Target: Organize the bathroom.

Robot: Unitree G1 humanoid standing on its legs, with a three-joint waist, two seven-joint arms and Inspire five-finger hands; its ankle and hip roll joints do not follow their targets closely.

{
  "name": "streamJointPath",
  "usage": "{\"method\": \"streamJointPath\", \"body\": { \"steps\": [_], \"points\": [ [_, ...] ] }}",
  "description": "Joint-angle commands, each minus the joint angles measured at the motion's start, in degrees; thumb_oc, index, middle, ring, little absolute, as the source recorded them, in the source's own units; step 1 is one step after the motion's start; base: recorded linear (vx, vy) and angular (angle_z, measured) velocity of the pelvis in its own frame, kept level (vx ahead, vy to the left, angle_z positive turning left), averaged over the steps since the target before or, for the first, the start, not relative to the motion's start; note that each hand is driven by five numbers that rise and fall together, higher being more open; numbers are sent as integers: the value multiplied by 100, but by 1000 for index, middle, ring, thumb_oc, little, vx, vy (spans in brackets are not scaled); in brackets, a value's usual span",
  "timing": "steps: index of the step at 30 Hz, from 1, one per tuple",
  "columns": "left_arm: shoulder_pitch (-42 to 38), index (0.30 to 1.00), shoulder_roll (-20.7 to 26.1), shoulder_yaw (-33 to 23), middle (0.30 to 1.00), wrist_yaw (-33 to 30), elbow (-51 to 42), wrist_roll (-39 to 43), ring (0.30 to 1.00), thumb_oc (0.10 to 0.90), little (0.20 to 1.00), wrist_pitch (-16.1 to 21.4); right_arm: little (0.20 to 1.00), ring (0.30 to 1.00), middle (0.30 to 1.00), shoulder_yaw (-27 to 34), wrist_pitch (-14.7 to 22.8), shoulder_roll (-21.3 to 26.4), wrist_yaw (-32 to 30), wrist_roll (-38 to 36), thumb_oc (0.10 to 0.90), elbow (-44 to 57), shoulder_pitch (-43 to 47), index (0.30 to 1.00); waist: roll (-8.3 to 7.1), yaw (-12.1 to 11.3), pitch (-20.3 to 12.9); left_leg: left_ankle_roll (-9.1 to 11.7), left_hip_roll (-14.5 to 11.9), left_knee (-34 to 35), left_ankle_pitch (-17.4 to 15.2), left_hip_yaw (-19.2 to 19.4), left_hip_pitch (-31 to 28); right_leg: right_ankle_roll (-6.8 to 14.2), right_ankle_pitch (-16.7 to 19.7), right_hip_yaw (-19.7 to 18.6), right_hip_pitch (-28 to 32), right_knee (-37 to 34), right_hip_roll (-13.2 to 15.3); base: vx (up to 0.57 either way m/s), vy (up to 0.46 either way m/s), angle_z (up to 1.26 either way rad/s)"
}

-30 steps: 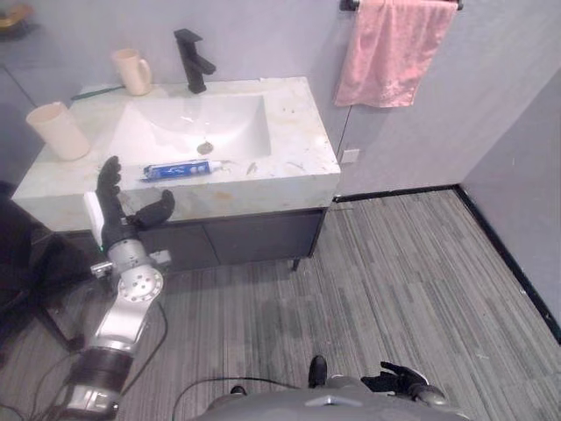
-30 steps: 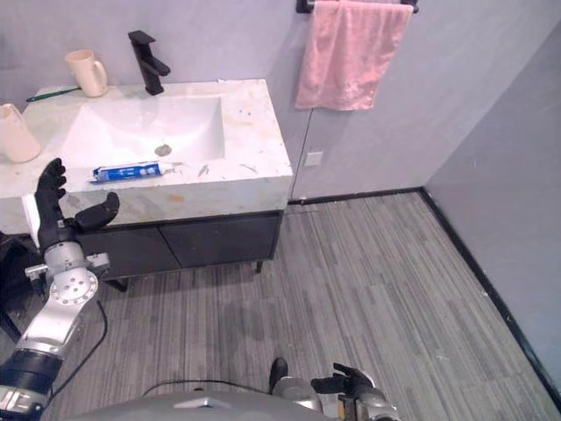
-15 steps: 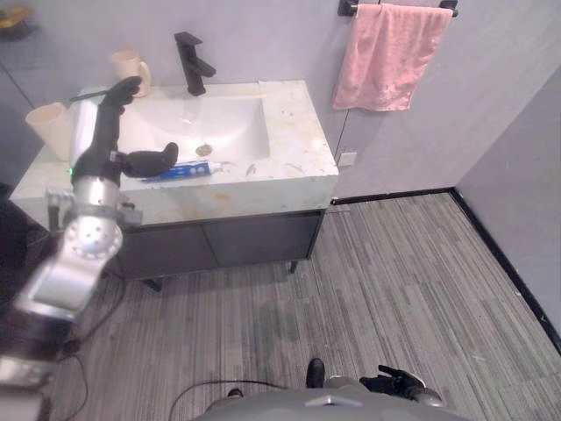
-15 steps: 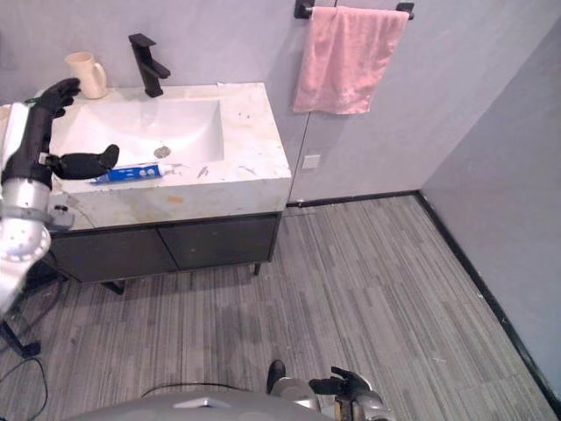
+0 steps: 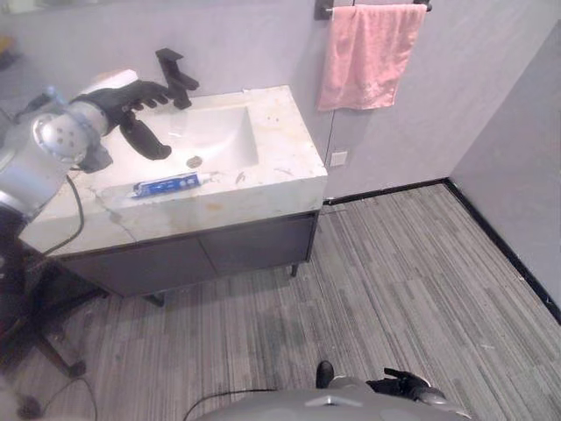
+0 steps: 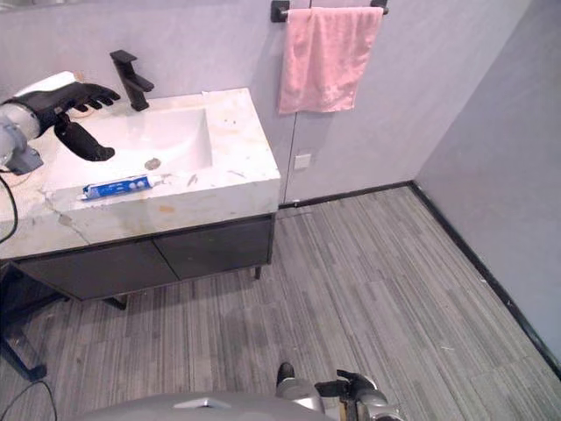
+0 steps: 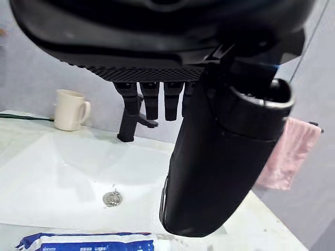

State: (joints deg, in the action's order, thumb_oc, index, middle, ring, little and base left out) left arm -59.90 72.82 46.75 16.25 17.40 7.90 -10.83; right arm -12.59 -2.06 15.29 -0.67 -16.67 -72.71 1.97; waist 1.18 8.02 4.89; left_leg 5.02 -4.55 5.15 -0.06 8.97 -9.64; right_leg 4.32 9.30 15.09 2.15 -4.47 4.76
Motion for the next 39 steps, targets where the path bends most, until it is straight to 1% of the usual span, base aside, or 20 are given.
{"method": "streamJointPath", "body": {
  "steps": [1,2,3,5,6,8,13,18,20,25,30,34,39],
  "points": [
    [-1389,900,339,29,900,408,622,-451,900,800,900,256,900,900,900,-148,24,153,-52,-142,800,-118,249,900,406,-56,-172,-284,135,-406,-187,805,199,718,-842,-389,118,244,-19,0,0,0],
    [-1460,900,330,100,900,499,645,-438,900,800,900,241,900,900,900,-154,24,147,-58,-142,800,-117,250,900,408,-55,-172,-284,136,-405,-186,810,200,719,-841,-387,118,241,-19,0,0,0],
    [-1664,900,296,297,900,756,730,-370,900,800,900,207,900,900,900,-176,17,135,-70,-158,800,-118,255,900,418,-49,-177,-277,135,-412,-180,821,212,720,-837,-381,118,234,-22,0,0,0],
    [-1759,900,235,400,900,898,804,-443,900,800,900,163,900,900,900,-182,7,123,-74,-158,800,-110,258,900,423,-42,-183,-277,135,-418,-185,830,221,719,-843,-376,114,233,-25,0,0,0],
    [-1831,900,177,508,900,1008,888,-476,900,800,900,62,900,900,900,-196,-7,117,-75,-145,800,-96,267,900,430,-31,-192,-275,135,-429,-184,841,232,716,-849,-375,113,233,-30,0,0,0],
    [-1836,900,101,551,900,1058,949,-500,900,800,900,-93,900,900,900,-215,-31,108,-83,-187,800,-68,264,900,428,-21,-203,-276,134,-443,-190,852,240,711,-859,-364,117,231,-35,4,-19,0],
    [-1711,900,7,429,900,1042,983,-600,900,800,900,-428,900,900,900,-225,-102,82,-122,-249,800,-62,308,900,431,-27,-217,-272,137,-461,-195,831,252,694,-874,-360,136,214,-56,2,-7,0],
    [-1538,900,109,207,900,1132,968,-841,900,800,900,-653,900,900,900,-136,-133,119,-108,-254,800,-105,299,900,455,-50,-213,-265,138,-494,-196,784,277,672,-902,-361,152,230,-70,0,0,0],
    [-1497,900,189,149,900,1027,978,-992,900,800,900,-600,900,900,900,-117,-133,142,-84,-234,800,-118,281,900,464,-61,-217,-267,143,-489,-193,760,274,670,-911,-363,164,235,-74,17,6,0],
    [-1673,900,403,220,900,1449,1043,-1208,900,800,900,-476,900,900,900,-56,-107,230,-24,-193,800,-143,240,900,490,-75,-232,-251,145,-459,-178,711,270,675,-907,-363,184,222,-76,13,4,0],
    [-1910,900,591,459,900,1753,1032,-1296,900,800,900,-476,900,900,900,-51,-96,301,-1,-207,800,-76,190,900,511,-64,-237,-247,151,-410,-168,704,243,692,-899,-354,201,207,-77,21,6,0],
    [-2138,900,670,688,900,1921,1263,-1279,900,800,900,-294,900,900,900,-62,-101,328,-28,-234,800,-29,149,900,534,-37,-225,-254,166,-399,-164,714,243,704,-889,-347,185,221,-66,35,13,0],
    [-2289,900,690,836,900,1809,1600,-1351,900,800,900,-84,900,900,900,-66,-112,353,-37,-236,800,2,83,900,555,8,-218,-271,183,-398,-176,750,241,711,-911,-344,163,274,-62,45,12,0]
  ]
}}
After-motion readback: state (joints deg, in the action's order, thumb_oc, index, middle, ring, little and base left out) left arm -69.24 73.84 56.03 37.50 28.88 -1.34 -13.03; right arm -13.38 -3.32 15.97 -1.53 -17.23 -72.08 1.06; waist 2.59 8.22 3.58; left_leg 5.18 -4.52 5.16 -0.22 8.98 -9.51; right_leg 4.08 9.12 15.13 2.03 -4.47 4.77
